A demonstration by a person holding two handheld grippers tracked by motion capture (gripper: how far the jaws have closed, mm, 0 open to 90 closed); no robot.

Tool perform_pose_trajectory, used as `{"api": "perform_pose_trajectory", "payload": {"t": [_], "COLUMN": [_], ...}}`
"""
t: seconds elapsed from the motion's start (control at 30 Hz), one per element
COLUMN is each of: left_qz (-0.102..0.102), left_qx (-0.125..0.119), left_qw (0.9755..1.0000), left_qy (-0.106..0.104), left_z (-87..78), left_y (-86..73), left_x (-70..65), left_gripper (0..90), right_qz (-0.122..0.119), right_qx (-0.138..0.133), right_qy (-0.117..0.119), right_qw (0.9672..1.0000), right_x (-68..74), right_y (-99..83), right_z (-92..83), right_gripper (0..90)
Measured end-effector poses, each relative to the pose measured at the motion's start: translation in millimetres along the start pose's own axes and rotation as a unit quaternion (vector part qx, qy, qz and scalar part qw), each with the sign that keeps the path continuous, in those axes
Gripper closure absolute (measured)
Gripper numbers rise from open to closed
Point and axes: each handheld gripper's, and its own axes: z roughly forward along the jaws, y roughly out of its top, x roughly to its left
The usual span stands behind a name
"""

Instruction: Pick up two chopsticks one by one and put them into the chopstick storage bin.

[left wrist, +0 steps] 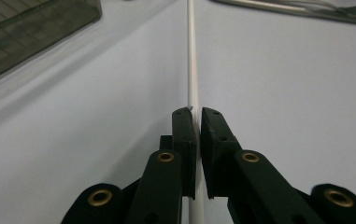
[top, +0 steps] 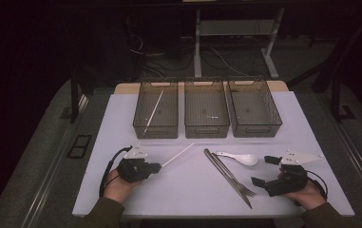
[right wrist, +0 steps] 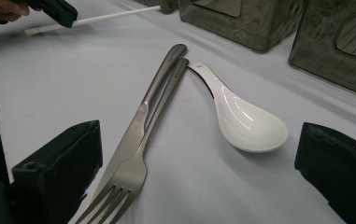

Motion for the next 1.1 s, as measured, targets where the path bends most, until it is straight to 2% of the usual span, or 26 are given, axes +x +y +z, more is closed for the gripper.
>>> {"api": "perform_pose_trajectory", "payload": {"t": [0.27, 0.33, 0.53, 0.83, 1.1], "left_qz": [-0.007, -0.017, -0.03, -0.029, -0.034], "left_qx": [-0.019, -0.029, -0.037, -0.051, -0.072], "left_qw": [0.9998, 0.9994, 0.9988, 0.9981, 0.9962], "left_qy": [0.0, 0.002, 0.014, 0.021, 0.035], "left_z": [-5.5, -8.8, -13.9, -21.8, -32.6], "left_y": [3.2, 4.2, 5.3, 10.2, 15.0], "left_x": [-1.0, 0.3, 1.1, 0.8, 5.8], "left_gripper": [84.4, 84.4, 84.3, 84.3, 84.3], "right_qz": [0.0, 0.0, 0.0, 0.001, 0.001], "right_qx": [0.0, 0.0, -0.001, 0.0, 0.0], "right_qy": [0.0, 0.0, 0.0, 0.0, 0.001], "right_qw": [1.0, 1.0, 1.0, 1.0, 1.0], "right_x": [0.1, 0.0, -0.3, -0.4, -0.3], "right_y": [0.0, 0.0, 0.1, 0.1, 0.2], "right_z": [0.0, -0.1, -0.2, 0.0, 0.3], "right_gripper": [1.0, 1.0, 1.0, 1.0, 1.0]}}
